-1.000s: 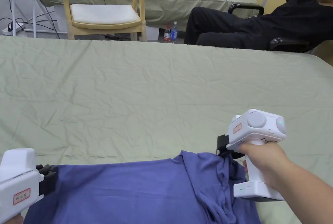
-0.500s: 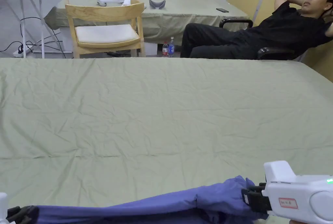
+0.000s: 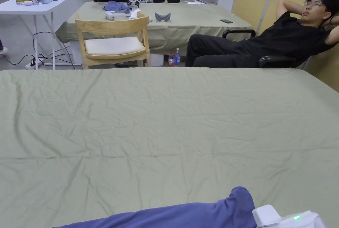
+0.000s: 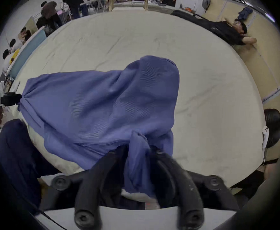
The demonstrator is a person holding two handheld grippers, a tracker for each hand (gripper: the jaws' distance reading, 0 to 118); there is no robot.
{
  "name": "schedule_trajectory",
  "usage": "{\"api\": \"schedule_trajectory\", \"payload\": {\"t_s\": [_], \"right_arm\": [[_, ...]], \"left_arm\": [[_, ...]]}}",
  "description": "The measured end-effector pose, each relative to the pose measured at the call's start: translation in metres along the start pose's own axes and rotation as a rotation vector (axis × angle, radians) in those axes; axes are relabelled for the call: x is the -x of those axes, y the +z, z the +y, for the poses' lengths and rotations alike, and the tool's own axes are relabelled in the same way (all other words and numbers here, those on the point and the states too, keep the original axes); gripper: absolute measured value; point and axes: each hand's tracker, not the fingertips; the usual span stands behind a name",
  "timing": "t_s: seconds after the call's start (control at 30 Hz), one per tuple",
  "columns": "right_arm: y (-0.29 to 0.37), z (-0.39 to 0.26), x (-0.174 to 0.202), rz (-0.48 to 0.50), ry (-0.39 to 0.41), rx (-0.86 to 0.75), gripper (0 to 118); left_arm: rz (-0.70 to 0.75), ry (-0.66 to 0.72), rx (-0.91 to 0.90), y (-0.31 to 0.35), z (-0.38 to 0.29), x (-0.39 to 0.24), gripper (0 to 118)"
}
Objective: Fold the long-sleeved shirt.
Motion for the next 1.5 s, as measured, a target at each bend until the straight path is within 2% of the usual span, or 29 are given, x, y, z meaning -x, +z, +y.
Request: {"api": "schedule_trajectory", "payload": {"t_s": [0.07, 0.1, 0.17, 0.27, 0.37, 0.4, 0.43, 0.47, 0.5, 0.53, 0.6, 0.63, 0.67, 0.7, 0.73, 0.77, 0.8, 0.83, 0.93, 1.0, 1.1, 1.17, 1.23, 1.3, 1.33, 1.37, 1.4, 1.43, 1.5], "right_arm": [[0.003, 0.001, -0.006, -0.051, -0.033, 0.001, 101], [0.009, -0.001, -0.012, -0.064, -0.060, -0.026, 117], [0.030, -0.005, -0.021, -0.033, -0.128, -0.110, 118], [0.066, -0.012, -0.032, 0.053, -0.293, -0.249, 118], [0.096, -0.014, -0.032, 0.183, -0.392, -0.364, 118], [0.102, -0.014, -0.031, 0.274, -0.415, -0.368, 114], [0.103, -0.015, -0.030, 0.336, -0.431, -0.376, 91], [0.102, -0.015, -0.028, 0.407, -0.459, -0.388, 58], [0.102, -0.014, -0.017, 0.444, -0.478, -0.378, 14], [0.098, -0.016, -0.011, 0.464, -0.492, -0.361, 3], [0.091, -0.013, -0.001, 0.540, -0.427, -0.353, 3], [0.088, -0.011, 0.008, 0.583, -0.391, -0.346, 3], [0.086, -0.010, 0.013, 0.620, -0.373, -0.342, 3], [0.082, -0.008, 0.019, 0.659, -0.359, -0.337, 3], [0.079, -0.006, 0.026, 0.701, -0.349, -0.323, 3], [0.076, -0.004, 0.031, 0.724, -0.342, -0.315, 3], [0.073, -0.001, 0.035, 0.750, -0.332, -0.305, 3], [0.069, 0.002, 0.039, 0.774, -0.321, -0.296, 3], [0.056, 0.008, 0.047, 0.818, -0.315, -0.277, 3], [0.048, 0.012, 0.053, 0.845, -0.331, -0.261, 3], [0.038, 0.014, 0.060, 0.885, -0.351, -0.251, 3], [0.030, 0.015, 0.063, 0.909, -0.365, -0.239, 3], [0.025, 0.019, 0.070, 0.921, -0.360, -0.228, 3], [0.022, 0.023, 0.078, 0.913, -0.348, -0.215, 3], [0.022, 0.026, 0.081, 0.904, -0.341, -0.205, 3], [0.022, 0.028, 0.084, 0.895, -0.331, -0.198, 3], [0.023, 0.030, 0.087, 0.889, -0.323, -0.198, 3], [0.024, 0.030, 0.089, 0.888, -0.316, -0.199, 3], [0.027, 0.033, 0.093, 0.893, -0.310, -0.201, 3]], "left_arm": [[-0.004, 0.018, -0.002, 0.000, 0.004, -0.003, 101], [0.008, 0.037, -0.017, 0.006, 0.007, -0.004, 118], [0.062, 0.102, -0.134, 0.031, 0.010, -0.008, 118], [0.072, 0.126, -0.341, 0.074, 0.009, -0.016, 117], [-0.082, 0.106, -0.248, 0.113, 0.005, -0.027, 112], [-0.170, 0.096, -0.191, 0.119, 0.004, -0.030, 92], [-0.226, 0.108, -0.189, 0.122, 0.002, -0.030, 64], [-0.272, 0.128, -0.179, 0.124, -0.003, -0.031, 22], [-0.273, 0.160, -0.177, 0.123, -0.006, -0.031, 2], [-0.271, 0.166, -0.185, 0.122, -0.007, -0.027, 1], [-0.328, 0.175, -0.190, 0.115, -0.010, -0.015, 1], [-0.369, 0.209, -0.201, 0.108, -0.008, -0.003, 7], [-0.430, 0.256, -0.188, 0.100, -0.004, 0.010, 28], [-0.505, 0.327, -0.145, 0.087, 0.000, 0.028, 84], [-0.535, 0.385, -0.091, 0.067, 0.002, 0.045, 118], [-0.527, 0.396, -0.078, 0.056, 0.003, 0.054, 115], [-0.541, 0.448, -0.153, 0.049, -0.002, 0.065, 110], [-0.507, 0.450, -0.136, 0.034, -0.001, 0.074, 110], [-0.573, 0.494, 0.069, -0.019, 0.001, 0.091, 110], [-0.601, 0.465, 0.198, -0.043, 0.014, 0.077, 115], [-0.698, 0.342, 0.102, -0.046, 0.026, 0.055, 118], [-0.752, 0.357, 0.118, -0.058, 0.031, 0.039, 118], [-0.747, 0.365, 0.183, -0.074, 0.031, 0.020, 118], [-0.711, 0.312, 0.160, -0.074, 0.035, 0.009, 118], [-0.718, 0.281, 0.159, -0.070, 0.038, 0.009, 117], [-0.715, 0.263, 0.148, -0.065, 0.039, 0.011, 97], [-0.688, 0.258, 0.115, -0.058, 0.039, 0.008, 19], [-0.610, 0.273, 0.117, -0.054, 0.035, 0.010, 18], [-0.616, 0.278, 0.125, -0.046, 0.032, 0.016, 18]]}}
